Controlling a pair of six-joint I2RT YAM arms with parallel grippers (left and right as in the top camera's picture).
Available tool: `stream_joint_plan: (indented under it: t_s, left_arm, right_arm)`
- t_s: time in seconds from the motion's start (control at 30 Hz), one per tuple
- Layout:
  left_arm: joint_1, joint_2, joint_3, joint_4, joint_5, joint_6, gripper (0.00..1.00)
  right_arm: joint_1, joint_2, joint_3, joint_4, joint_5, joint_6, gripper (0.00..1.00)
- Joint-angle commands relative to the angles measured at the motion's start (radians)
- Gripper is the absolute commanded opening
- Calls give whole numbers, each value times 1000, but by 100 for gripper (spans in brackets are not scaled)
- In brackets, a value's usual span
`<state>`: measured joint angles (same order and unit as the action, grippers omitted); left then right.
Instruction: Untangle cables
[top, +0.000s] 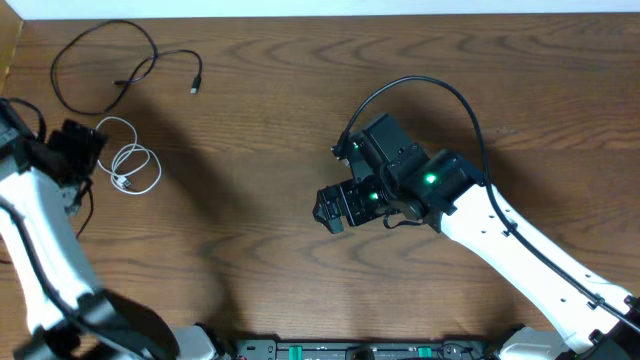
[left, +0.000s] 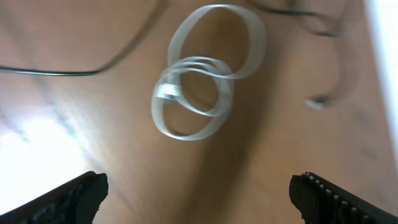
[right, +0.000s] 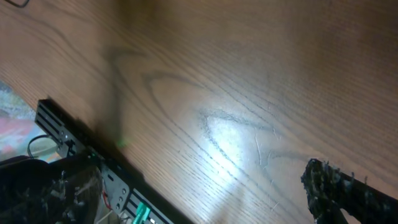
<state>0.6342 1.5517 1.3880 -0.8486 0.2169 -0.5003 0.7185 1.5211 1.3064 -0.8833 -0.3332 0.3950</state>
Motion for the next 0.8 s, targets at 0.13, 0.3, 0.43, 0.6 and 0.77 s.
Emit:
stream_joint_plan:
  t_s: [0.13,0.3,0.43,0.6,0.77]
  left_arm:
    - [-175,-158,6,4,277,137,99]
    - [-426,-195,5,-12,61,237,99]
    - [-591,-184,5,-39,-46,245,98]
    - [-707,-214,5,-114,-35,245,98]
    - [-764,-341,0,-207,-39,244,98]
  right_arm:
    - [-33,-22,14,-63,-18,9,99]
    - [-106,-97,14,-124,-16,8,99]
    - [-178,-184,14,-158,-16,-12,99]
    - [-257,-314,14,-264,106,-25,99]
    - [-272,-475,14,-385,313,33,99]
